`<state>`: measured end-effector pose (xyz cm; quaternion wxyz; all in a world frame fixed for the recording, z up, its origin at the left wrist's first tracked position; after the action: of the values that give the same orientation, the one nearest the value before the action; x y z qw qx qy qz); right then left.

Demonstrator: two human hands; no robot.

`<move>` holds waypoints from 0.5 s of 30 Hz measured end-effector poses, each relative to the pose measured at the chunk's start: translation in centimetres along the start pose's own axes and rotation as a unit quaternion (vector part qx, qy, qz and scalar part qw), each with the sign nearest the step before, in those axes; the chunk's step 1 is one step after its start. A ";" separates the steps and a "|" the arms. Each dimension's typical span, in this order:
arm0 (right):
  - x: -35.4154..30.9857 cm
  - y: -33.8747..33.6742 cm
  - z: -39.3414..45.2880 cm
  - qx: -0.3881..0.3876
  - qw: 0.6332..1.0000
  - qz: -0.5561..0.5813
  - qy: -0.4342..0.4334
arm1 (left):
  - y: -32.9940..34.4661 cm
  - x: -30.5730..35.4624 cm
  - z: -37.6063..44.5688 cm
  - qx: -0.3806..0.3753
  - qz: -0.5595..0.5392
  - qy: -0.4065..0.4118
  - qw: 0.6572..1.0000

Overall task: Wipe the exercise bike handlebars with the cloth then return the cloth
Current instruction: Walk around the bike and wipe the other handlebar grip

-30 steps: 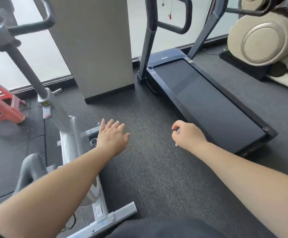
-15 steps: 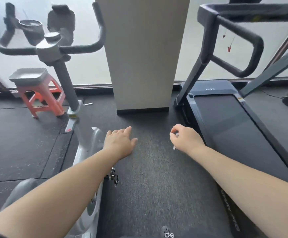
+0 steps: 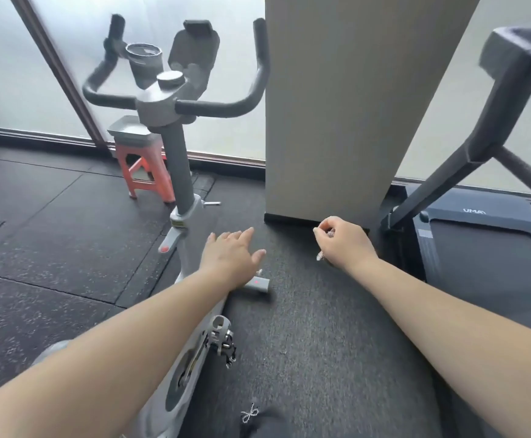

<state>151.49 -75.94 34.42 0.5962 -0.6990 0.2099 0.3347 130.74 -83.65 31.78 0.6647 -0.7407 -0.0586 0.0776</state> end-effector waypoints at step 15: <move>-11.7 -1.1 14.9 0.012 0.969 0.210 -0.131 | -14.0 -3.2 13.9 0.152 -0.167 0.089 0.970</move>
<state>140.94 -62.44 42.66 0.5433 -0.5819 0.2765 0.5383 125.13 -69.18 44.35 0.7755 -0.6148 -0.1100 -0.0926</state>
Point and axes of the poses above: each hand's wrist, its own z-axis towards the middle knuckle, its own y-axis out of the palm, x = y × z, the point moved 10 cm from there along z, towards the middle knuckle, and after that the axes turned 8 degrees about z, right-handed, at the moved point
